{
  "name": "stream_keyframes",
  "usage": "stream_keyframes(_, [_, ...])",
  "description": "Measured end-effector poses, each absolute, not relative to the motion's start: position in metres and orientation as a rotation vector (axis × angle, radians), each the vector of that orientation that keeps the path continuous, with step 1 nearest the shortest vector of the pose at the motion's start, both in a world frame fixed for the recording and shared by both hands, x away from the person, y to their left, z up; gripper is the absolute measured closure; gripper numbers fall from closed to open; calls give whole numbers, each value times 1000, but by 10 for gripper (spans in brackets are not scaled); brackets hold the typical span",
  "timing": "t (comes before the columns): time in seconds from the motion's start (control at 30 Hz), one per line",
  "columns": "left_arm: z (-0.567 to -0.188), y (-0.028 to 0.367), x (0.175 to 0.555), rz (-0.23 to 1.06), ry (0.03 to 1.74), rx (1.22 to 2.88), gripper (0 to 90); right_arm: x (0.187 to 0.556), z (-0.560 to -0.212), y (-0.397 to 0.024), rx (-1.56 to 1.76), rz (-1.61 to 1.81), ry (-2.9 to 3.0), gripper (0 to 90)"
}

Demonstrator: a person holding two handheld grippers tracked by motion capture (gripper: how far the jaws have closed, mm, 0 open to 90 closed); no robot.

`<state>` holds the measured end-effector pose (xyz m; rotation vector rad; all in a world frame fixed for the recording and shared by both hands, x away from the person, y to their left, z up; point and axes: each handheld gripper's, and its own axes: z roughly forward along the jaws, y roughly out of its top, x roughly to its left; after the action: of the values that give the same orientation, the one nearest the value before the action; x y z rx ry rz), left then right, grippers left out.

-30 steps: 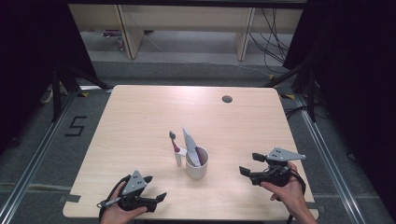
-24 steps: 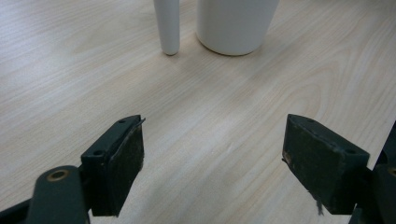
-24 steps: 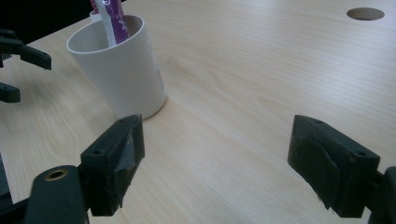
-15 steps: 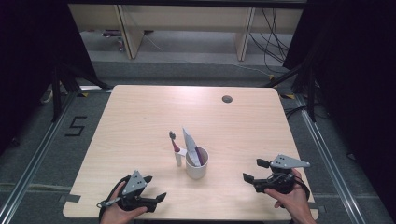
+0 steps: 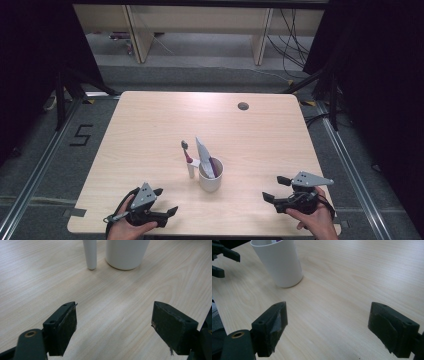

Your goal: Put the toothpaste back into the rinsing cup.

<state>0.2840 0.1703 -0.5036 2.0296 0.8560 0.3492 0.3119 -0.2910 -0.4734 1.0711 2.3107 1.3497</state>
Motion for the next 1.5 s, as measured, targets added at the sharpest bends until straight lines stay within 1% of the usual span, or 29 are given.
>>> stream_keyframes(0.03, [-504,170,284,352,856,2032,201,309,-474,-290,1111,1357,2319,163])
stream_keyframes(0.13, [-503,170,284,356,859,2031,201,309,-475,-293,1073,1332,2329,162])
stream_keyframes(0.33, [-503,171,284,356,860,2032,200,302,-477,-293,1121,1318,2353,161])
stream_keyframes(0.47, [-503,171,284,352,858,2027,200,301,-478,-296,1066,1282,2364,160])
stream_keyframes(0.53, [-503,170,284,351,858,2024,200,297,-479,-294,1111,1282,2375,160])
stream_keyframes(0.57, [-503,170,284,353,858,2026,200,298,-480,-296,1058,1263,2379,160])
stream_keyframes(0.97, [-503,171,284,356,865,2035,197,288,-485,-299,1100,1176,2418,161])
stream_keyframes(1.5, [-504,170,283,354,876,2020,194,279,-491,-307,1051,1049,2465,160])
